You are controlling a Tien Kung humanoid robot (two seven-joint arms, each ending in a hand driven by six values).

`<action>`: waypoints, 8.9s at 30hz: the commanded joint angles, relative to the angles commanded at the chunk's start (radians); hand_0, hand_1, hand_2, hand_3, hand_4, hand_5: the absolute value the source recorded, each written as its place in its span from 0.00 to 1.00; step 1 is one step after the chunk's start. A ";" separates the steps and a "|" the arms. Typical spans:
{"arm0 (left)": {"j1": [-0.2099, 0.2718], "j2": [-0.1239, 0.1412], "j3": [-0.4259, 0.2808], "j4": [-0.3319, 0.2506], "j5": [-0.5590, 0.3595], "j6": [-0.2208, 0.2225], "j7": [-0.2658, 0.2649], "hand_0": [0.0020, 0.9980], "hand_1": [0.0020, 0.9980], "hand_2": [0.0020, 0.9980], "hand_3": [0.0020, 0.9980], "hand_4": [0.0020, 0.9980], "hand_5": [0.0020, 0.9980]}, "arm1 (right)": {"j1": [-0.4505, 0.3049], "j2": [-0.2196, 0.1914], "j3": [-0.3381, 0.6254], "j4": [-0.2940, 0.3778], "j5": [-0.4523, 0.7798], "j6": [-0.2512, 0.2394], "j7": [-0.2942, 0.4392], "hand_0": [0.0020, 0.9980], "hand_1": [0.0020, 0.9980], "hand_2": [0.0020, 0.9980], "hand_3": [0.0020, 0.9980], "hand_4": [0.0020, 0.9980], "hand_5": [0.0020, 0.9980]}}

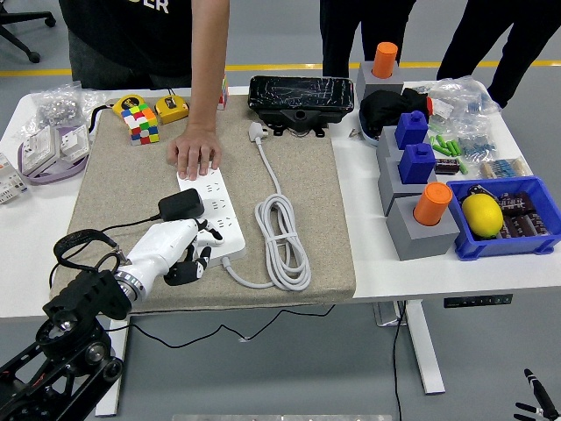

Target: Pick up the plug,place it near the board,insert it into the board,press the button

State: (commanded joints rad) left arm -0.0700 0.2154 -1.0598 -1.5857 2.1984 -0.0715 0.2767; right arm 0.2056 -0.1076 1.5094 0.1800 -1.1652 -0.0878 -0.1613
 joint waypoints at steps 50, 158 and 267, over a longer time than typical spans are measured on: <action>-0.011 -0.014 0.003 0.075 -0.010 0.013 -0.019 0.15 0.00 0.09 0.73 0.39 0.00 | 0.005 -0.003 0.008 0.000 -0.002 -0.004 0.000 0.80 0.72 0.68 0.67 1.00 1.00; -0.220 -0.092 -0.133 0.369 0.048 0.100 -0.120 0.68 0.75 0.75 0.81 1.00 0.26 | -0.002 0.011 0.011 0.000 0.000 -0.004 0.003 0.79 0.72 0.68 0.67 1.00 1.00; -0.252 0.014 -0.277 0.388 0.071 0.070 -0.108 0.32 0.32 0.32 0.36 0.60 0.10 | 0.007 -0.001 0.022 0.000 -0.002 -0.004 0.002 0.79 0.71 0.68 0.67 1.00 1.00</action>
State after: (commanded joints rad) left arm -0.3221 0.2289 -1.3369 -1.1973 2.2689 -0.0018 0.1691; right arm 0.2126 -0.1082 1.5312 0.1800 -1.1676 -0.0918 -0.1589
